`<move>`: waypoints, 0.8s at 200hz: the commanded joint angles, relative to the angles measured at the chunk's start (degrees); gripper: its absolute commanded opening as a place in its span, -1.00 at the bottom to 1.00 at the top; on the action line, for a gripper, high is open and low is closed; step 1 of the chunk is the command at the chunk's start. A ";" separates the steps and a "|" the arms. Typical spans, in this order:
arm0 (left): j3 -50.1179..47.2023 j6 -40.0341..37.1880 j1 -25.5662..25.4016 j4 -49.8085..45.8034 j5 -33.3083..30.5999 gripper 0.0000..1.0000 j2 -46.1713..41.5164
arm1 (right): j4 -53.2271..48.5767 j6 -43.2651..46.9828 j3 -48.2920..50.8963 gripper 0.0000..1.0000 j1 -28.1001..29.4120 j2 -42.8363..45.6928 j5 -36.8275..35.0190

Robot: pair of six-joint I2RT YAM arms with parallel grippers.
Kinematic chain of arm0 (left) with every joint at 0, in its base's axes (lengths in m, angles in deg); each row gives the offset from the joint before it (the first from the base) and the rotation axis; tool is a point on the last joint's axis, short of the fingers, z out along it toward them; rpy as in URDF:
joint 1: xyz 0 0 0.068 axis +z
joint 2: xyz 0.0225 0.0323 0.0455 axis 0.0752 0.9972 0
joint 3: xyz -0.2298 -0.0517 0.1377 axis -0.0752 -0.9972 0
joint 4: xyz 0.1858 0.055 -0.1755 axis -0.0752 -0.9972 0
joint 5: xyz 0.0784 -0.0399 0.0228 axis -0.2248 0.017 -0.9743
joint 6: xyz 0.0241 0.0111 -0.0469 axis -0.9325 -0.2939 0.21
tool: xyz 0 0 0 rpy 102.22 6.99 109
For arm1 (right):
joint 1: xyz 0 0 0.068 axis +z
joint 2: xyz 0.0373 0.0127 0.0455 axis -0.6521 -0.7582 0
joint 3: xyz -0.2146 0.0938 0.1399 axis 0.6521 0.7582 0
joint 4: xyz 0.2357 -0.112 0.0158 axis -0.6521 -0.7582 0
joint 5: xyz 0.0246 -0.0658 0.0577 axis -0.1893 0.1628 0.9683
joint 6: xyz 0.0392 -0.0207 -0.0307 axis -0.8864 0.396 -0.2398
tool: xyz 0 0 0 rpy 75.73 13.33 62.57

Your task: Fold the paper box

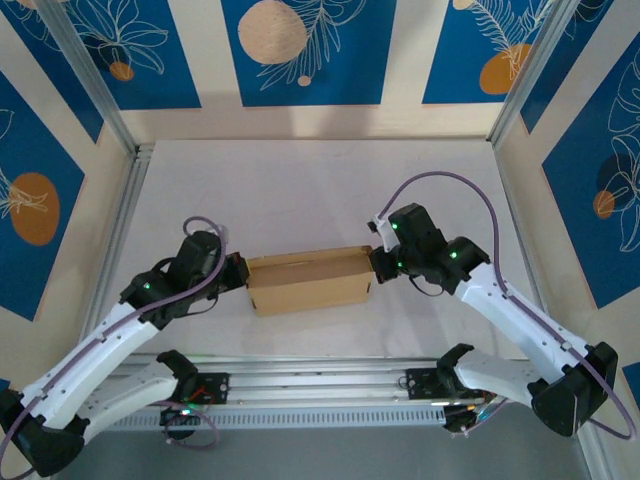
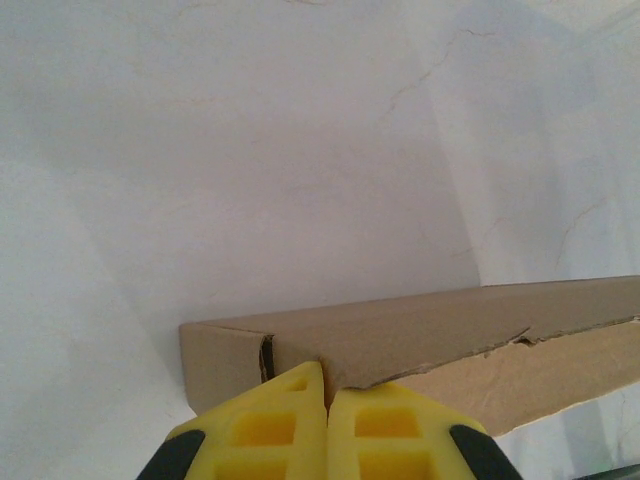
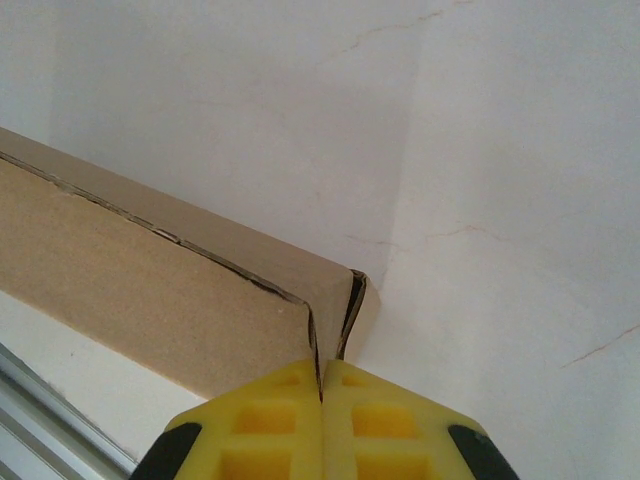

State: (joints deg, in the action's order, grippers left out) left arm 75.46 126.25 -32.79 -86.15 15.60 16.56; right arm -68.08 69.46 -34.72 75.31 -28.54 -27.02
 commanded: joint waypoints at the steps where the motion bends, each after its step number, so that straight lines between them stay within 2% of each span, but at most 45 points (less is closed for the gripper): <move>1: -1.91 -2.07 0.36 -9.55 -4.89 -1.00 -0.35 | -1.24 0.86 1.79 -1.00 -0.43 1.03 -3.13; 38: -2.92 -2.97 0.36 -10.23 -5.00 -1.00 -0.98 | -0.56 1.32 2.33 -1.00 -0.46 1.56 -3.64; 108: -8.37 2.78 -0.11 -5.38 -2.61 -1.00 -4.07 | 0.54 0.04 3.29 -1.00 -0.42 2.17 -3.61; 160: -10.14 1.75 -0.65 -6.49 -5.11 -1.00 -5.90 | 3.03 -1.38 5.83 -1.00 -0.42 4.11 -4.28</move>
State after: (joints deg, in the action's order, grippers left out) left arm 69.17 127.03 -33.49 -81.10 15.21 10.57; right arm -63.75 69.48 -31.27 75.42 -26.09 -27.04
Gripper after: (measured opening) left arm 0.047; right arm 0.066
